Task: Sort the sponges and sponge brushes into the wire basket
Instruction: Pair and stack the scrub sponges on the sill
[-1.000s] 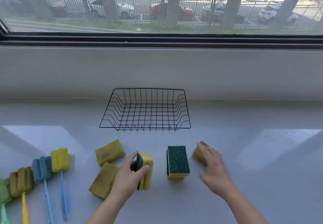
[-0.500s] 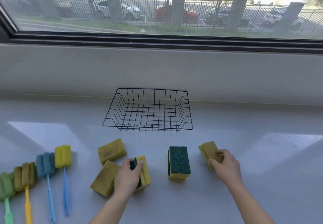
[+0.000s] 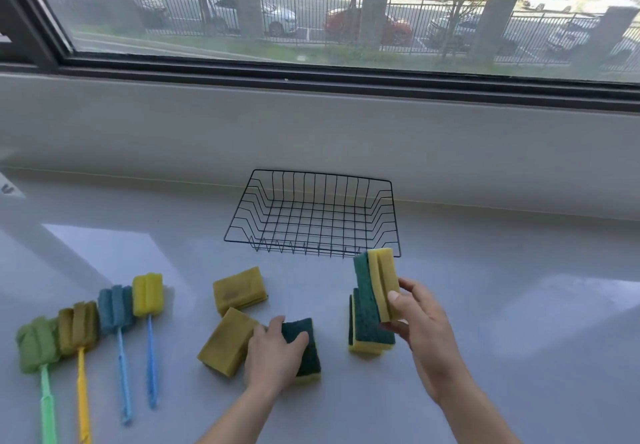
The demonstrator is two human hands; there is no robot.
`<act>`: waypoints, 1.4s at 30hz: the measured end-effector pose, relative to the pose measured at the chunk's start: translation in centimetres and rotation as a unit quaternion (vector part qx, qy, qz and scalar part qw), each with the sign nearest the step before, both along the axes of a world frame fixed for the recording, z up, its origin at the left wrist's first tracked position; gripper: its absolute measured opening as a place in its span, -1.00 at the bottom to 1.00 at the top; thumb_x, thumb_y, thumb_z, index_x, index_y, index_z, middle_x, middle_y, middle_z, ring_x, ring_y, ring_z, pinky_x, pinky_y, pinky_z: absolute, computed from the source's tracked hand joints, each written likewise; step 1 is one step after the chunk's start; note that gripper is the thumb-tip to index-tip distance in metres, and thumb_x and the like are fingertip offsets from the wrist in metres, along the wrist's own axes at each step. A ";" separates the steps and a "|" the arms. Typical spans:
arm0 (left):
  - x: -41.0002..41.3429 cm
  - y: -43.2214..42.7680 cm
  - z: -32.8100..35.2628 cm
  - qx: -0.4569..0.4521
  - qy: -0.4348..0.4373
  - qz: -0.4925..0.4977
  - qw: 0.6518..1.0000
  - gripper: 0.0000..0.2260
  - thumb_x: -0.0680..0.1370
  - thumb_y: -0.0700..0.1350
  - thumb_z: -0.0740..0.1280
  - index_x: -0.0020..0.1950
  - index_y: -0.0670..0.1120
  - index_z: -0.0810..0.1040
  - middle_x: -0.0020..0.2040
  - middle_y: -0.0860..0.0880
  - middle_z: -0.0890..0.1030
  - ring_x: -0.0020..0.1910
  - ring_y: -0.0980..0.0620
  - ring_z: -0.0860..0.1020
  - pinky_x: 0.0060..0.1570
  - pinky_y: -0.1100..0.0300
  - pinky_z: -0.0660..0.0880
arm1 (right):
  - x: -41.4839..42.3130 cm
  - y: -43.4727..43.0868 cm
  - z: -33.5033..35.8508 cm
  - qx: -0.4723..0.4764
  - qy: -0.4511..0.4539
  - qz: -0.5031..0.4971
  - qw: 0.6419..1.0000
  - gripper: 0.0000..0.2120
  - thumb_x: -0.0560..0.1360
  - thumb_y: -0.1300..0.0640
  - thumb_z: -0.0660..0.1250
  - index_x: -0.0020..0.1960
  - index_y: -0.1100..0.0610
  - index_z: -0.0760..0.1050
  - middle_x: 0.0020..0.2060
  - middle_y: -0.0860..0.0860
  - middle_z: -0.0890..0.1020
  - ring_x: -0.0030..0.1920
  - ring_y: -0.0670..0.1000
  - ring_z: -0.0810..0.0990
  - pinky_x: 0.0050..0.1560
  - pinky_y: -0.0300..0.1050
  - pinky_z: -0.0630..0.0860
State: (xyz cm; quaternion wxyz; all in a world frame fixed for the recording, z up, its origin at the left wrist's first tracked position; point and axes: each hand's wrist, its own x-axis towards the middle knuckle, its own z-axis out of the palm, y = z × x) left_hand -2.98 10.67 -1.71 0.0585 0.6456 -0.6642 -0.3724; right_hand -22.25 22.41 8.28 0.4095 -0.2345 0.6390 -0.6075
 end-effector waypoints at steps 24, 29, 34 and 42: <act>2.9 1.9 1.4 0.034 0.249 0.113 0.961 -0.62 0.48 -0.01 0.46 0.27 0.11 0.47 -0.08 -0.04 0.58 -0.12 -0.02 0.61 -0.03 -0.06 0.60 | 10.1 -2.3 -8.7 0.195 0.209 0.153 0.946 -0.63 0.44 -0.06 0.45 0.23 -0.14 0.53 0.04 -0.10 0.62 0.02 -0.07 0.58 0.13 -0.05 0.56; 3.3 2.1 0.7 0.060 0.238 0.067 0.967 -0.58 0.49 -0.04 0.44 0.31 0.14 0.42 0.08 0.00 0.57 0.04 0.03 0.58 0.15 -0.07 0.54 | 10.5 -2.0 -9.7 0.203 0.265 0.124 0.935 -0.56 0.47 -0.09 0.43 0.32 -0.05 0.50 0.11 -0.09 0.53 0.20 -0.04 0.48 0.26 -0.11 0.44; 2.8 2.0 0.5 0.122 0.279 0.105 0.947 -0.61 0.52 -0.03 0.41 0.29 0.19 0.38 0.00 0.00 0.59 -0.04 -0.02 0.62 -0.03 -0.08 0.60 | 10.2 -0.9 -8.7 0.164 0.304 0.146 0.927 -0.46 0.51 -0.09 0.40 0.44 -0.01 0.37 0.20 -0.13 0.38 0.29 -0.05 0.35 0.32 -0.07 0.42; 1.5 0.4 0.5 0.124 0.275 0.076 0.950 -0.43 0.54 -0.01 0.40 0.49 0.10 0.25 0.08 -0.03 0.56 -0.03 0.01 0.65 0.00 -0.03 0.62 | 2.3 0.2 -5.0 0.137 0.398 -0.068 0.905 -0.72 0.47 0.17 0.49 0.17 0.04 0.60 -0.01 -0.10 0.57 0.04 0.04 0.51 0.06 -0.05 0.46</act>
